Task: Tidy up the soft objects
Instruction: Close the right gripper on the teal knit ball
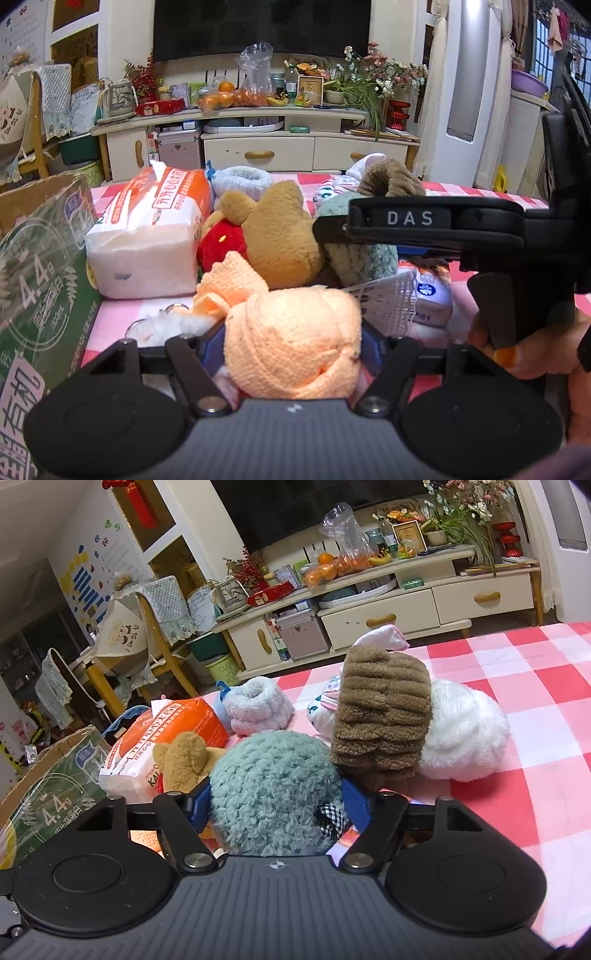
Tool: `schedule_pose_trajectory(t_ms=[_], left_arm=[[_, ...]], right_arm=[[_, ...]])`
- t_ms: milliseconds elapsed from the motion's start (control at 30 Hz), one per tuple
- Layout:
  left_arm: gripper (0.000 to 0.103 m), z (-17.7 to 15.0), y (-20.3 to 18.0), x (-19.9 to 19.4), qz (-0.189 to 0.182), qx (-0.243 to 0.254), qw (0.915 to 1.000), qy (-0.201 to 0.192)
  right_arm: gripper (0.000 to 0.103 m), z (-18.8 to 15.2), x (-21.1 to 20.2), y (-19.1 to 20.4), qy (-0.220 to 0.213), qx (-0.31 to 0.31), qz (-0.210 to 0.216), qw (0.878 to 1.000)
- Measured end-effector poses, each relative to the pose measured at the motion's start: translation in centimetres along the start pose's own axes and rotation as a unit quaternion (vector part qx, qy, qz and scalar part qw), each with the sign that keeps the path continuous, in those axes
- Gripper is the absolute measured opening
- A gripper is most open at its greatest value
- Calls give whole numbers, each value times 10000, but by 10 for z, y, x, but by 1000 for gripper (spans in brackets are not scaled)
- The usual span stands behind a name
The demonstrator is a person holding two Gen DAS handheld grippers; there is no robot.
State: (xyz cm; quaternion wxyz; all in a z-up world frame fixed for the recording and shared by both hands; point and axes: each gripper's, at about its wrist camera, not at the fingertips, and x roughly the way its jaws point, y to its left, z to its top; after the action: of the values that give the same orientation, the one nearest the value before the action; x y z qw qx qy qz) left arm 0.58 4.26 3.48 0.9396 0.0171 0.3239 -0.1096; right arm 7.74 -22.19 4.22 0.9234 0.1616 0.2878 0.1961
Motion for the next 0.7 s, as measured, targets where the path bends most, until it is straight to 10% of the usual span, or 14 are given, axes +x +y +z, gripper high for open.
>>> schedule_pose_trajectory(t_ms=[700], left_arm=[[68,7,18,-53,-442,-483,9970,-403]], right_arm=[[81,-9,-32,-6,-385,849,12,9956]])
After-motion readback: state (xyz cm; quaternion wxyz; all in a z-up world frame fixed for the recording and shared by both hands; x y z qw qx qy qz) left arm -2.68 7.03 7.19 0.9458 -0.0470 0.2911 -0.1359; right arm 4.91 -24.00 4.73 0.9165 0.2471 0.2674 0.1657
